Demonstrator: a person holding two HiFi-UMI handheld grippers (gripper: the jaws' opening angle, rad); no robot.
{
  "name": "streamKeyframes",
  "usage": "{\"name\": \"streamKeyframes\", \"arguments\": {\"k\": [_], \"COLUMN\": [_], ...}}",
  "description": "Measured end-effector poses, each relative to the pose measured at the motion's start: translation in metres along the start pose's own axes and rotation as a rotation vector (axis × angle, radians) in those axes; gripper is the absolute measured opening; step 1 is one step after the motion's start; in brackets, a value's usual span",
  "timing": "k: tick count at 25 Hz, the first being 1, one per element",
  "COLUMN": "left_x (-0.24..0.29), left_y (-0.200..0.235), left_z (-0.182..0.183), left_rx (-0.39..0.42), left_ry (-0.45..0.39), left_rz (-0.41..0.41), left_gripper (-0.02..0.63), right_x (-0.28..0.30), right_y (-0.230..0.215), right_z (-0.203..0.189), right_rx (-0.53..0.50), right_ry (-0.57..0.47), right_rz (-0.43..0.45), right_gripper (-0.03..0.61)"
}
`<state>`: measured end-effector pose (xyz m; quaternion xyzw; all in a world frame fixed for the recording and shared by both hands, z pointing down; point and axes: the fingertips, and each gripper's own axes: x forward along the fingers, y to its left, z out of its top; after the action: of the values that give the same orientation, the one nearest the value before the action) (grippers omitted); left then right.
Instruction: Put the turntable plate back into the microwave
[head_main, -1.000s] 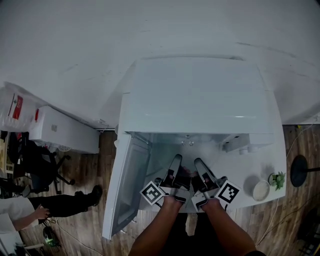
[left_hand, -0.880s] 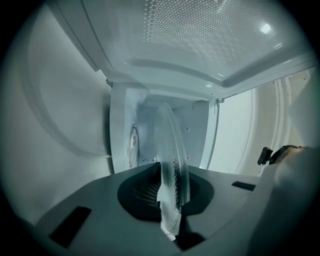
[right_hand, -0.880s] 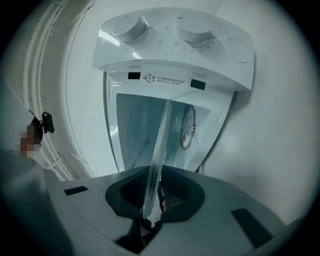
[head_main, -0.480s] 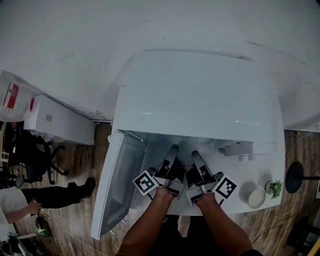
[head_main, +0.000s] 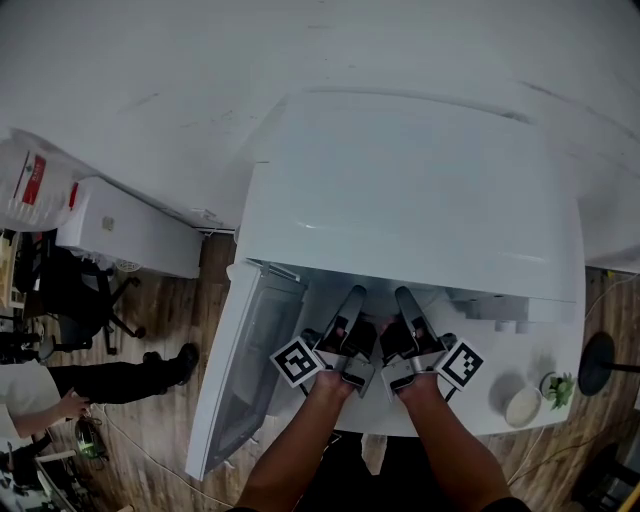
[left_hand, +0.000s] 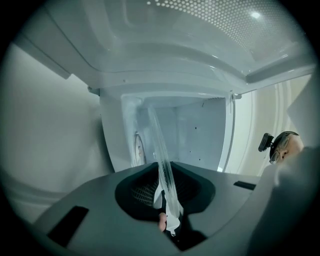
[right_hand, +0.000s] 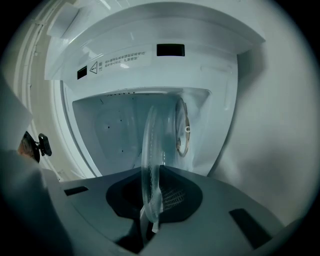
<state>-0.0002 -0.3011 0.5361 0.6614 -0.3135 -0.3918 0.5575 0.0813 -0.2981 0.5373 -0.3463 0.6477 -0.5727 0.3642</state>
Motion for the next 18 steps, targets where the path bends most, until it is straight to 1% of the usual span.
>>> {"name": "streamKeyframes", "arguments": {"k": [3, 5, 11, 15, 18], "left_x": [-0.001, 0.0, 0.017, 0.026, 0.032], "left_y": [0.003, 0.004, 0.002, 0.008, 0.008], "left_z": [0.004, 0.006, 0.011, 0.013, 0.013], "left_rx": [0.021, 0.018, -0.053, -0.091, -0.107], "left_ry": [-0.01, -0.012, -0.035, -0.06, -0.065], "left_rz": [0.024, 0.025, 0.001, 0.011, 0.007], "left_gripper": [0.074, 0.074, 0.058, 0.06, 0.066], "right_x": [0.009, 0.013, 0.023, 0.032, 0.034], "right_y": [0.001, 0.0, 0.001, -0.001, -0.001], "right_z": [0.002, 0.003, 0.014, 0.021, 0.026], "right_rx": [-0.002, -0.004, -0.045, -0.082, -0.102], "right_ry": [0.001, 0.003, -0.024, -0.009, 0.001], "right_rz": [0.007, 0.001, -0.02, -0.068, -0.087], "right_gripper": [0.049, 0.049, 0.048, 0.04, 0.046]}}
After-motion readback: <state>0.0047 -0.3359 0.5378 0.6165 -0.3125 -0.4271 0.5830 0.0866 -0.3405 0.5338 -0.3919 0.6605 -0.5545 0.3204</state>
